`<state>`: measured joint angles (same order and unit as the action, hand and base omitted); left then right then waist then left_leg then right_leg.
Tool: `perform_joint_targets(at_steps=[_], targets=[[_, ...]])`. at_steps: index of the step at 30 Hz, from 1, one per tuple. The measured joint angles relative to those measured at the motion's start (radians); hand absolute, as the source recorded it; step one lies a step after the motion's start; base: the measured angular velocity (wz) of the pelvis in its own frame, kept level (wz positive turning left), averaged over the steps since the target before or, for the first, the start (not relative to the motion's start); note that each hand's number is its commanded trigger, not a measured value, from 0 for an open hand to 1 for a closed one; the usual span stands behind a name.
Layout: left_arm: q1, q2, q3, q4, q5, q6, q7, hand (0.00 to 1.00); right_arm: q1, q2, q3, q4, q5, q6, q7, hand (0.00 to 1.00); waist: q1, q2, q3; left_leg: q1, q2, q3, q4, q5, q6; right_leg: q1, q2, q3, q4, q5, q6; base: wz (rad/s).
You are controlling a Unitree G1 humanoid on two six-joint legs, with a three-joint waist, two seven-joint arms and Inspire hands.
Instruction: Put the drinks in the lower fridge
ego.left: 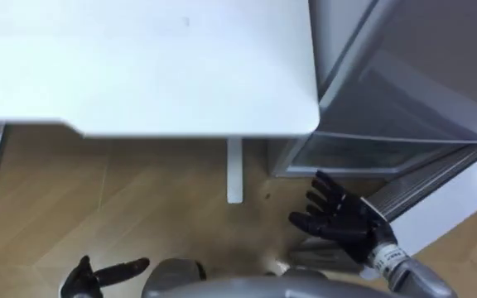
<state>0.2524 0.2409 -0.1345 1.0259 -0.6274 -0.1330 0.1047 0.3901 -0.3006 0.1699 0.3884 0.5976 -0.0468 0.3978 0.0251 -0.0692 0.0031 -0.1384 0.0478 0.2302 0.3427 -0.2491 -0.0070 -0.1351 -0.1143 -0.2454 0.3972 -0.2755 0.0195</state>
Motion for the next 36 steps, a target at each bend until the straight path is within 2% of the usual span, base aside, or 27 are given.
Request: perform_joint_targets(at_steps=[3, 5, 7, 9, 10, 12, 15, 17, 18, 19, 20, 21, 24, 26, 28, 31, 32, 36], targets=[[0.005, -0.005, 0.012, -0.007, 0.000, -0.022, 0.001, 0.00, 0.023, 0.022, -0.057, -0.046, -0.129, -0.019, -0.032, 0.00, -0.036, 0.004, 0.0054, 0.038, -0.004, 0.009, -0.018, 0.000, 0.000, 0.032, 0.001, 0.008, -0.018, 0.003, 0.004, -0.13], [0.009, -0.009, 0.016, -0.007, 0.002, -0.035, 0.003, 0.00, 0.036, 0.050, -0.108, -0.094, -0.197, -0.024, -0.068, 0.00, -0.054, 0.004, 0.0055, 0.058, -0.005, 0.011, -0.028, 0.000, 0.000, 0.052, 0.001, 0.007, -0.024, 0.004, 0.007, -0.06], [0.025, -0.014, 0.021, -0.008, 0.004, -0.039, 0.014, 0.00, 0.071, 0.097, -0.158, -0.142, -0.269, -0.042, -0.133, 0.00, -0.071, 0.005, 0.0046, 0.084, -0.006, 0.016, -0.047, 0.000, 0.000, 0.069, 0.007, 0.015, -0.040, 0.007, 0.011, -0.08], [0.044, -0.026, 0.043, -0.006, 0.011, -0.039, 0.025, 0.00, 0.085, 0.112, -0.175, -0.183, -0.356, -0.052, -0.190, 0.00, -0.076, 0.007, 0.0033, 0.101, -0.004, 0.024, -0.057, -0.001, 0.000, 0.084, 0.011, 0.025, -0.045, 0.010, 0.012, -0.16], [0.052, -0.032, 0.052, -0.006, 0.020, -0.039, 0.038, 0.00, 0.095, 0.115, -0.184, -0.199, -0.419, -0.072, -0.224, 0.00, -0.081, 0.008, 0.0030, 0.108, -0.004, 0.028, -0.061, -0.001, 0.000, 0.087, 0.012, 0.024, -0.053, 0.013, 0.012, -0.10], [0.059, -0.034, 0.059, -0.002, 0.033, -0.044, 0.045, 0.00, 0.099, 0.125, -0.200, -0.220, -0.514, -0.089, -0.277, 0.00, -0.082, 0.009, 0.0017, 0.117, -0.005, 0.031, -0.075, -0.001, 0.000, 0.093, 0.012, 0.027, -0.055, 0.016, 0.013, -0.08], [0.070, -0.043, 0.065, 0.017, 0.051, -0.057, 0.070, 0.00, 0.100, 0.130, -0.213, -0.308, -0.630, -0.092, -0.393, 0.00, -0.082, 0.009, -0.0011, 0.140, -0.006, 0.050, -0.088, 0.000, 0.000, 0.092, 0.016, 0.056, -0.055, 0.018, 0.015, -0.23], [0.065, -0.055, 0.096, 0.040, 0.055, -0.060, 0.081, 0.00, 0.096, 0.130, -0.237, -0.373, -0.668, -0.112, -0.473, 0.00, -0.080, 0.011, -0.0022, 0.149, -0.006, 0.065, -0.094, 0.000, 0.000, 0.093, 0.020, 0.077, -0.056, 0.021, 0.017, -0.24], [0.065, -0.056, 0.118, 0.058, 0.072, -0.063, 0.081, 0.00, 0.089, 0.129, -0.257, -0.398, -0.696, -0.132, -0.527, 0.00, -0.086, 0.008, -0.0038, 0.154, -0.005, 0.068, -0.100, 0.000, 0.000, 0.099, 0.021, 0.081, -0.057, 0.023, 0.016, -0.12], [0.069, -0.056, 0.154, 0.066, 0.090, -0.063, 0.081, 0.00, 0.076, 0.129, -0.291, -0.405, -0.727, -0.156, -0.589, 0.00, -0.097, 0.008, -0.0019, 0.166, -0.006, 0.068, -0.104, 0.000, 0.000, 0.100, 0.021, 0.082, -0.059, 0.023, 0.016, -0.07], [0.072, -0.056, 0.172, 0.068, 0.096, -0.063, 0.081, 0.00, 0.071, 0.129, -0.310, -0.409, -0.739, -0.161, -0.619, 0.00, -0.101, 0.001, -0.0053, 0.168, -0.006, 0.069, -0.105, 0.000, 0.000, 0.103, 0.022, 0.081, -0.062, 0.023, 0.016, 0.00], [0.073, -0.056, 0.198, 0.073, 0.106, -0.063, 0.083, 0.00, 0.066, 0.126, -0.347, -0.410, -0.745, -0.173, -0.685, 0.00, -0.106, 0.000, -0.0078, 0.171, -0.004, 0.070, -0.108, 0.000, 0.000, 0.112, 0.026, 0.079, -0.078, 0.028, 0.017, 0.00], [0.071, -0.056, 0.232, 0.062, 0.112, -0.063, 0.096, 0.00, 0.066, 0.123, -0.424, -0.399, -0.717, -0.197, -0.847, 0.00, -0.110, -0.008, -0.0065, 0.184, 0.003, 0.072, -0.117, 0.002, -0.003, 0.140, 0.039, 0.076, -0.126, 0.051, 0.017, -0.03], [0.066, -0.056, 0.234, 0.060, 0.121, -0.064, 0.105, 0.00, 0.077, 0.124, -0.436, -0.378, -0.700, -0.215, -0.932, 0.00, -0.109, -0.011, -0.0064, 0.187, 0.009, 0.083, -0.123, 0.002, -0.004, 0.149, 0.047, 0.079, -0.147, 0.064, 0.018, -0.13], [0.055, -0.056, 0.244, 0.056, 0.119, -0.064, 0.110, 0.00, 0.100, 0.132, -0.436, -0.311, -0.663, -0.252, -1.010, 0.00, -0.114, -0.017, -0.0065, 0.184, 0.009, 0.093, -0.129, 0.002, -0.004, 0.151, 0.048, 0.081, -0.158, 0.068, 0.017, -0.10], [0.051, -0.056, 0.256, 0.051, 0.118, -0.064, 0.119, 0.00, 0.112, 0.133, -0.437, -0.174, -0.516, -0.261, -1.085, 0.00, -0.119, -0.017, -0.0072, 0.188, 0.007, 0.096, -0.140, 0.002, -0.004, 0.150, 0.048, 0.081, -0.161, 0.069, 0.018, -0.04], [0.051, -0.056, 0.256, 0.049, 0.118, -0.064, 0.121, 0.00, 0.113, 0.133, -0.437, -0.141, -0.489, -0.260, -1.094, 0.00, -0.121, -0.017, -0.0074, 0.188, 0.007, 0.096, -0.140, 0.002, -0.004, 0.150, 0.048, 0.081, -0.162, 0.069, 0.018, -0.03], [0.051, -0.054, 0.259, 0.050, 0.119, -0.063, 0.120, 0.00, 0.133, 0.135, -0.436, 0.060, -0.227, -0.258, -1.095, 0.00, -0.124, -0.012, -0.0100, 0.193, 0.008, 0.095, -0.144, 0.002, -0.004, 0.141, 0.049, 0.084, -0.161, 0.069, 0.018, -0.02]])
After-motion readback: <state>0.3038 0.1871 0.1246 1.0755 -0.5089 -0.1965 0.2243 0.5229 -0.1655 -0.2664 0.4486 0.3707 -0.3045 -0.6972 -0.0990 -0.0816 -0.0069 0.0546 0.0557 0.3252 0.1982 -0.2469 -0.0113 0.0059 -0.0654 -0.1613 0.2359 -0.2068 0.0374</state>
